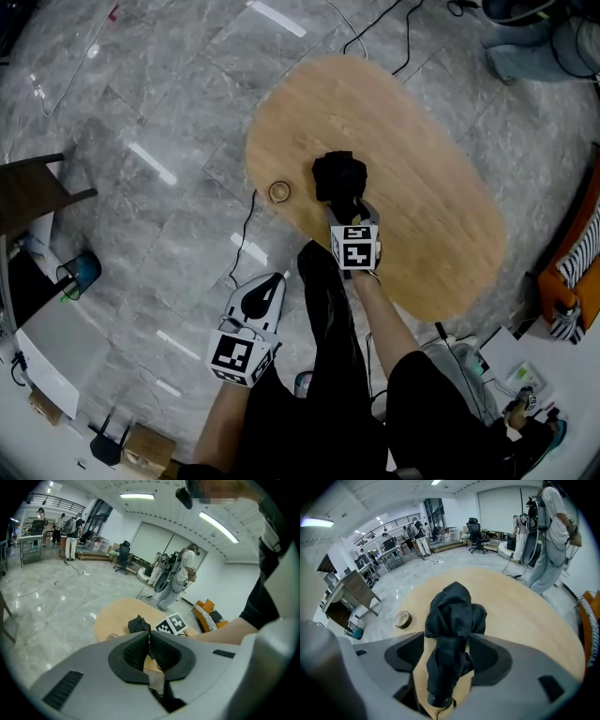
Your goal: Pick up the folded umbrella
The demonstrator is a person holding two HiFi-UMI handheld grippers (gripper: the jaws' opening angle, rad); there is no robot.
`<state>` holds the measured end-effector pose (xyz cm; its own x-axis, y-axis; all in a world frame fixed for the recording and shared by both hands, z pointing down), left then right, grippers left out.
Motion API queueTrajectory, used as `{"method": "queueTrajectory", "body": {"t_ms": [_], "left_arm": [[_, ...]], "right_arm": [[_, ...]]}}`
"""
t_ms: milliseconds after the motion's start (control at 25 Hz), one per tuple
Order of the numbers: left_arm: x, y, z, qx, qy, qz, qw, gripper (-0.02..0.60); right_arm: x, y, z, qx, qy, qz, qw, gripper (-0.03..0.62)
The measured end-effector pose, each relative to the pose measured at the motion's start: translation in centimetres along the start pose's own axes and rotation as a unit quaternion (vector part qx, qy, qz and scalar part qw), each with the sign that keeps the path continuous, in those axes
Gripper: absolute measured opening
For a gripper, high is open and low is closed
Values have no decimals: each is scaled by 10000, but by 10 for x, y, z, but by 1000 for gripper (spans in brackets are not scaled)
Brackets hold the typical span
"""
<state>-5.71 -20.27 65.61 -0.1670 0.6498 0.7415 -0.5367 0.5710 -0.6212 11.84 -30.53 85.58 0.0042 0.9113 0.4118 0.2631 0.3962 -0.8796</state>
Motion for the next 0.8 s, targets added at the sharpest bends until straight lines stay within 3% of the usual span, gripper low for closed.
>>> {"method": "queueTrajectory", "body": {"t_ms": [360,800], "left_arm": [[14,0,-3,3,131,89,9999,20],[25,0,-6,42,201,242,9995,20]], "right_arm": [[11,-24,-8,84,-189,438,9988,288],[11,-40,-5,451,327,721,9958,288]]}}
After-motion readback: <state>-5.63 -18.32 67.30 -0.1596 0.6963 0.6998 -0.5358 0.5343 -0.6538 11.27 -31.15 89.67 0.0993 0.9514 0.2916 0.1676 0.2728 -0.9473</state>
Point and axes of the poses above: the fingertips, and each gripper's own axes: y backward along the fingers, z to its left, x out of its underside, the point moved 5 cm from there along y, backward along the fingers, and after that the axes turned 14 degrees about -y, right-handed, at the moved point
